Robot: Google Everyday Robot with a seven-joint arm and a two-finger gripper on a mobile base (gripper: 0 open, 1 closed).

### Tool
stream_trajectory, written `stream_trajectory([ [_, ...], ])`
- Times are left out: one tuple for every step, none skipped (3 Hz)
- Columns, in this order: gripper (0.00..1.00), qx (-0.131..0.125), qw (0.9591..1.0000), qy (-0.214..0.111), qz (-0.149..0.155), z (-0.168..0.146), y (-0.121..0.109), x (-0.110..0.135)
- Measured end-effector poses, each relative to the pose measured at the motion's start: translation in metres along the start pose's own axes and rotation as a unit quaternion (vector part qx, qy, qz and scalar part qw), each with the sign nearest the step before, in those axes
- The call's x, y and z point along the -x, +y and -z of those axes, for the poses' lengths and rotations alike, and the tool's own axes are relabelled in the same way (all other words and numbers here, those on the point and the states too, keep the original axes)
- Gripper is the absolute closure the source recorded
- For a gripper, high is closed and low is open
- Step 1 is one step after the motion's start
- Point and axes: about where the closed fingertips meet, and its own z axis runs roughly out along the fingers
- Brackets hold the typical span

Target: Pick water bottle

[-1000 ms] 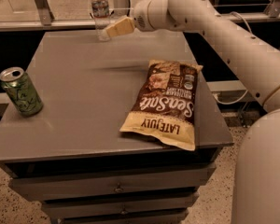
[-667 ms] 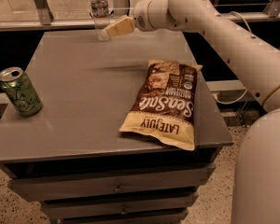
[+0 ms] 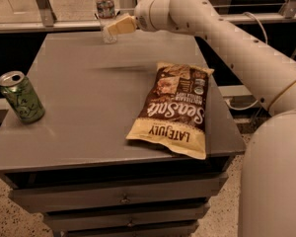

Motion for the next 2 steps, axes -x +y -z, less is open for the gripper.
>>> stream_trajectory([
  [0.0,-0.018,0.9997,-0.016,-0.007,-0.028,-0.014,-0.002],
  [0.0,-0.027,0.9992,-0.025,-0.017,-0.055,-0.027,-0.004],
])
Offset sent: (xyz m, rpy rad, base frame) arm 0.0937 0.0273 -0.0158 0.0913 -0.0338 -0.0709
